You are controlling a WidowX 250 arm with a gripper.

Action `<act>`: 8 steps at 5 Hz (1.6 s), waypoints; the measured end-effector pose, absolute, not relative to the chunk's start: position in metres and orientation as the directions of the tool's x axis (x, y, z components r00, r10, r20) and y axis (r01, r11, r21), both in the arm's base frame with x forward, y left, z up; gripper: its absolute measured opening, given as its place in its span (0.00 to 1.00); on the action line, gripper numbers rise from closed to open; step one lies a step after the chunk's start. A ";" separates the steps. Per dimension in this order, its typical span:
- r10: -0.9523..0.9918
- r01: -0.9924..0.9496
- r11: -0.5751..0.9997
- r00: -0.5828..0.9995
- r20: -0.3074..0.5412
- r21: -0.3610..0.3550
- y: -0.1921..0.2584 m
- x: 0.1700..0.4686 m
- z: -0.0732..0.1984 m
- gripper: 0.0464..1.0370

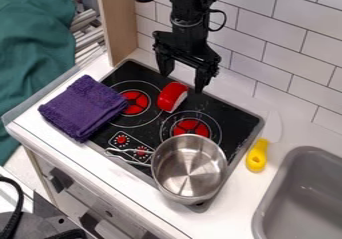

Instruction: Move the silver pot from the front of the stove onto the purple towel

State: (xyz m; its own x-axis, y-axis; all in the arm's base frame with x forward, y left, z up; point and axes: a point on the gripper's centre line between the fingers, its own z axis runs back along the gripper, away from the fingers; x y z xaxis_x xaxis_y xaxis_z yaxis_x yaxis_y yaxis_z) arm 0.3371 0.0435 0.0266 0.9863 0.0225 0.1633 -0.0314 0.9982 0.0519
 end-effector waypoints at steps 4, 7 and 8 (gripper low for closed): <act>0.062 -0.079 0.992 0.983 0.170 0.095 -0.029 0.267 0.049 0.97; 0.125 -0.122 0.988 0.992 0.032 -0.097 -0.070 0.242 -0.025 0.97; 0.129 -0.126 0.984 0.992 0.015 -0.128 -0.077 0.244 -0.042 0.95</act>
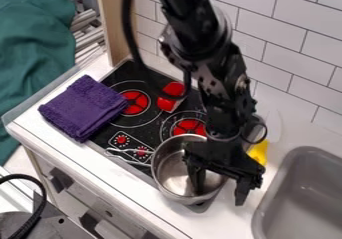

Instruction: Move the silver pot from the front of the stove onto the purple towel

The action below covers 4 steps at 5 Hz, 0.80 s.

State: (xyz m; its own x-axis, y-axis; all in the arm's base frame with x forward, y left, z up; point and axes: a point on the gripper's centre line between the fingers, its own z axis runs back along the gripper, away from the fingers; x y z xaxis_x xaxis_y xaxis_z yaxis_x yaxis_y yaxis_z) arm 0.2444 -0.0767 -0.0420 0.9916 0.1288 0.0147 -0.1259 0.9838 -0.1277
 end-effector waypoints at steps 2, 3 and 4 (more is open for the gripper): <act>0.095 -0.087 0.990 0.993 0.071 -0.108 -0.072 0.248 -0.043 0.53; 0.076 -0.068 0.994 0.993 0.088 -0.085 -0.072 0.244 -0.037 0.25; 0.065 -0.058 0.997 0.990 0.122 -0.059 -0.073 0.247 -0.026 0.06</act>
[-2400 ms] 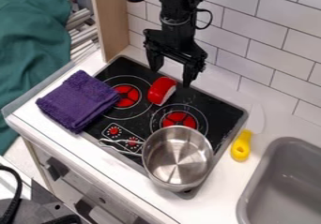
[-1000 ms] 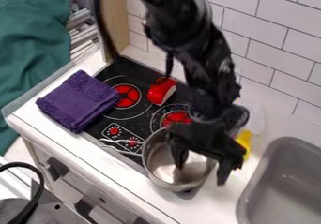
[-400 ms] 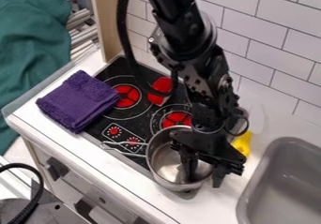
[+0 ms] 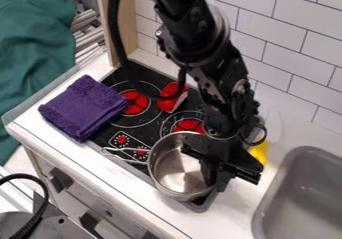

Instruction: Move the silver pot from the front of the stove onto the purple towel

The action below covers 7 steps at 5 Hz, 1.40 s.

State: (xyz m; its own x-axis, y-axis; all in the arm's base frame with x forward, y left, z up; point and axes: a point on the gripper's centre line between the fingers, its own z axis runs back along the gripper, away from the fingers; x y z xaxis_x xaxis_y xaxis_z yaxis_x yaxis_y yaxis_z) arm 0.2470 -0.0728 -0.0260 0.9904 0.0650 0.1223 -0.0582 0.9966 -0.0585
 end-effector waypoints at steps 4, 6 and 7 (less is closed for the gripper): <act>0.063 -0.105 0.985 0.959 0.277 0.138 -0.010 0.252 0.057 0.01; 0.149 -0.188 0.969 0.962 0.229 0.159 0.087 0.252 0.038 0.01; 0.132 -0.172 0.967 0.969 0.211 0.188 0.110 0.256 0.032 0.01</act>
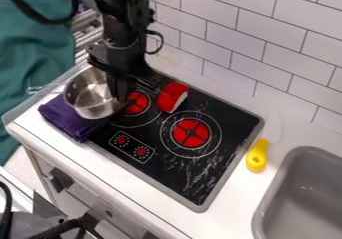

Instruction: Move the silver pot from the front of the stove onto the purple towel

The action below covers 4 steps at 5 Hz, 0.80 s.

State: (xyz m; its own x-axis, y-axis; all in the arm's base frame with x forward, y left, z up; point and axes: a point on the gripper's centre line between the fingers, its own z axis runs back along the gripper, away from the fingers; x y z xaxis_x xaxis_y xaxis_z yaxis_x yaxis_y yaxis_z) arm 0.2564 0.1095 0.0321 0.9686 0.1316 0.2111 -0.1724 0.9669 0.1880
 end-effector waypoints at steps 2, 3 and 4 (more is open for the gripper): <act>0.115 -0.142 0.969 0.984 0.138 0.201 0.128 0.259 0.003 0.01; 0.148 -0.169 0.973 0.979 0.140 0.155 0.128 0.259 -0.011 0.03; 0.288 -0.298 0.954 0.945 0.156 0.043 0.123 0.249 -0.022 0.18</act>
State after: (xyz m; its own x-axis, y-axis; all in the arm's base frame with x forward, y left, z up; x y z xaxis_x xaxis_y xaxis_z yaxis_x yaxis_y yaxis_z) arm 0.2489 0.1231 -0.0216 0.9449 0.2877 0.1560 -0.2976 0.9537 0.0434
